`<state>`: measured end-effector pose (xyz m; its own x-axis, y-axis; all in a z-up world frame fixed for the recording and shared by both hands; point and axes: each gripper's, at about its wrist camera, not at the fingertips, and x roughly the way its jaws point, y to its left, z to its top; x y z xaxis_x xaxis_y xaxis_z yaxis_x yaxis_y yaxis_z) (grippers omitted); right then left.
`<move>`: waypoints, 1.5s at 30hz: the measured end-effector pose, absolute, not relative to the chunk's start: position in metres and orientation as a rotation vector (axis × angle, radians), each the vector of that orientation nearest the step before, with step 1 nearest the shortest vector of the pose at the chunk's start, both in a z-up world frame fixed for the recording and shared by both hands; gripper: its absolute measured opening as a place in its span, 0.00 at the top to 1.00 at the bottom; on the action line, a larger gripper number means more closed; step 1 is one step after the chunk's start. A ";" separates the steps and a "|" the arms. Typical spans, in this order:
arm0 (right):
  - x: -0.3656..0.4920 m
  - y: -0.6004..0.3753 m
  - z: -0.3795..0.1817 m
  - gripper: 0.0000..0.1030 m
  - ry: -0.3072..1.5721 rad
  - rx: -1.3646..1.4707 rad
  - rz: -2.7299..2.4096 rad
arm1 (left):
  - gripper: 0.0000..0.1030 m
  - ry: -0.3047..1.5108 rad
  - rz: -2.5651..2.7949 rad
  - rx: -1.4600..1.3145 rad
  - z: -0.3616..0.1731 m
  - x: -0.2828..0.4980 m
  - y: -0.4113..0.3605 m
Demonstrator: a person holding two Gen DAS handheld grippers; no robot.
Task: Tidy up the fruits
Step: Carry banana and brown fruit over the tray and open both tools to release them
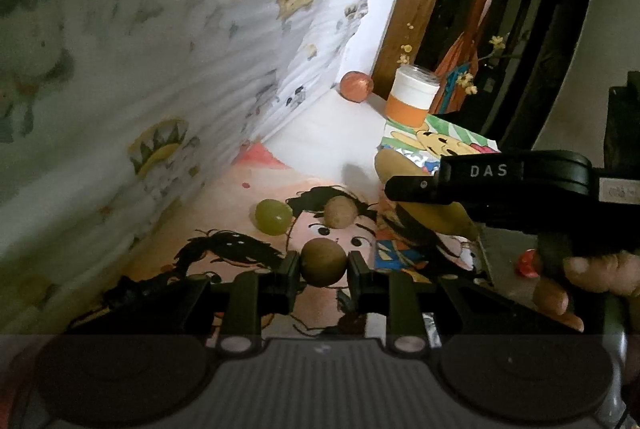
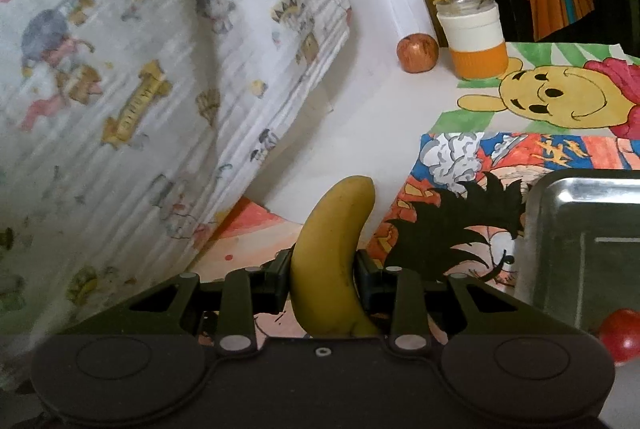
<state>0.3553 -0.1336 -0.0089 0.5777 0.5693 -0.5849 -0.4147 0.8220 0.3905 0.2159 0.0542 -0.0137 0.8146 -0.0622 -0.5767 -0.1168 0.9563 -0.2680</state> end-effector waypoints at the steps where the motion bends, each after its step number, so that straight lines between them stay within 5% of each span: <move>1: 0.353 -0.137 -0.007 0.66 0.755 0.224 0.582 | 0.73 0.617 0.028 -0.298 -0.012 0.214 0.052; 19: 0.282 -0.260 0.045 0.66 0.572 0.210 0.481 | 0.73 0.593 -0.104 -0.257 0.014 0.207 -0.016; 45: 0.250 -0.367 -0.015 0.66 0.628 0.319 0.331 | 0.72 0.707 -0.240 -0.092 -0.005 0.262 -0.116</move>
